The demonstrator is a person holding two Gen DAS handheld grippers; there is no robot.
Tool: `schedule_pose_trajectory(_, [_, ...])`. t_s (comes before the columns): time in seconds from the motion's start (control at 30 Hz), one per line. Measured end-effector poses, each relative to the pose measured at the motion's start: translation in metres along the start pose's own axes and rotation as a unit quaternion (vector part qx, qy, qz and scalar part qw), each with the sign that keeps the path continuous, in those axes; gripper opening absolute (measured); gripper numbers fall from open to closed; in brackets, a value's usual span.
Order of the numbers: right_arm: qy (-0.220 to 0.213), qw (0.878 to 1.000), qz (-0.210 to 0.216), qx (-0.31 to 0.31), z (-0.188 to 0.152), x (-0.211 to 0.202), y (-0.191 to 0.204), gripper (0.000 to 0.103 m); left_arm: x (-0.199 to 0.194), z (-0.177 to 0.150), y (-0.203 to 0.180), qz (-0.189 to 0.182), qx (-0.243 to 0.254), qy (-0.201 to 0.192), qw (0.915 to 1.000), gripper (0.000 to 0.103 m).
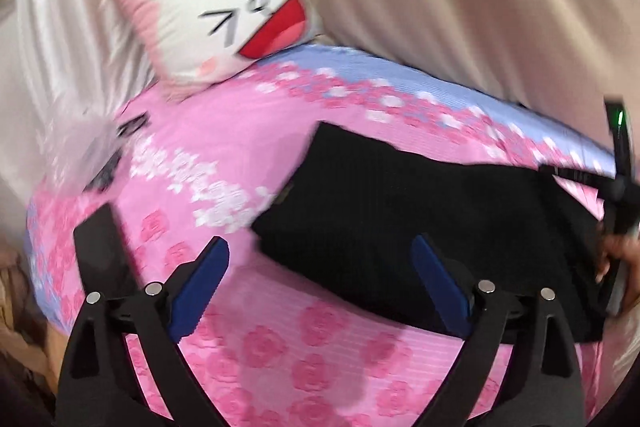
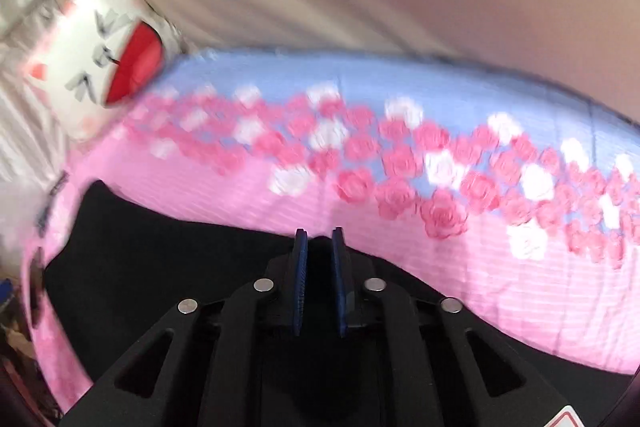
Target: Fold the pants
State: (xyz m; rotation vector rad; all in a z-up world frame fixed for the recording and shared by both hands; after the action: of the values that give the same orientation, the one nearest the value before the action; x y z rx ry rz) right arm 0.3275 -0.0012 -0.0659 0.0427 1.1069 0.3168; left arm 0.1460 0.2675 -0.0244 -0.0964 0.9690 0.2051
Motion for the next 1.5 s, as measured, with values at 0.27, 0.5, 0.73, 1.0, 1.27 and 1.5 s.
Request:
schedule_pose_trajectory(0.27, [-0.025, 0.998, -0.055, 0.008, -0.050, -0.036, -0.036, 0.015, 0.021, -0.012, -0.119, 0.003, 0.127, 0.004, 0.9919, 0.094])
schedule_pose_trajectory(0.5, [0.016, 0.993, -0.108, 0.035, -0.148, -0.065, -0.087, 0.019, 0.026, -0.032, -0.187, 0.002, 0.173, 0.006, 0.9850, 0.095])
schedule_pose_trajectory(0.73, [-0.011, 0.986, -0.119, 0.117, -0.219, -0.117, -0.153, 0.018, 0.017, -0.047, -0.238, 0.025, 0.206, -0.003, 0.9782, 0.095])
schedule_pose_trajectory(1.0, [-0.049, 0.963, -0.128, 0.231, -0.278, -0.162, -0.245, 0.019, 0.012, -0.066, -0.278, 0.040, 0.228, 0.004, 0.9728, 0.098])
schedule_pose_trajectory(1.27, [-0.096, 0.940, -0.186, 0.269, -0.303, -0.218, -0.302, 0.020, 0.007, -0.088, -0.323, 0.053, 0.266, 0.006, 0.9625, 0.098])
schedule_pose_trajectory(1.5, [-0.051, 0.900, -0.247, 0.355, -0.343, -0.237, -0.417, 0.013, 0.017, -0.109, -0.353, 0.053, 0.299, 0.027, 0.9525, 0.098])
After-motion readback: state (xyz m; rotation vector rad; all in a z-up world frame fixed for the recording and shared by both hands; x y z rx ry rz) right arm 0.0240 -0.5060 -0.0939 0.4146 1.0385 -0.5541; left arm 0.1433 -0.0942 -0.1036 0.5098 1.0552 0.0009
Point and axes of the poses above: each gripper's, at about its wrist camera, not at the fingertips, and x roughly the way its jaws point, y to its left, z to its top, the point moved 5 cm from there along x, roughly the way its jaws point, and after that the axes turned 10 degrees about y, right-handed, at the moved point
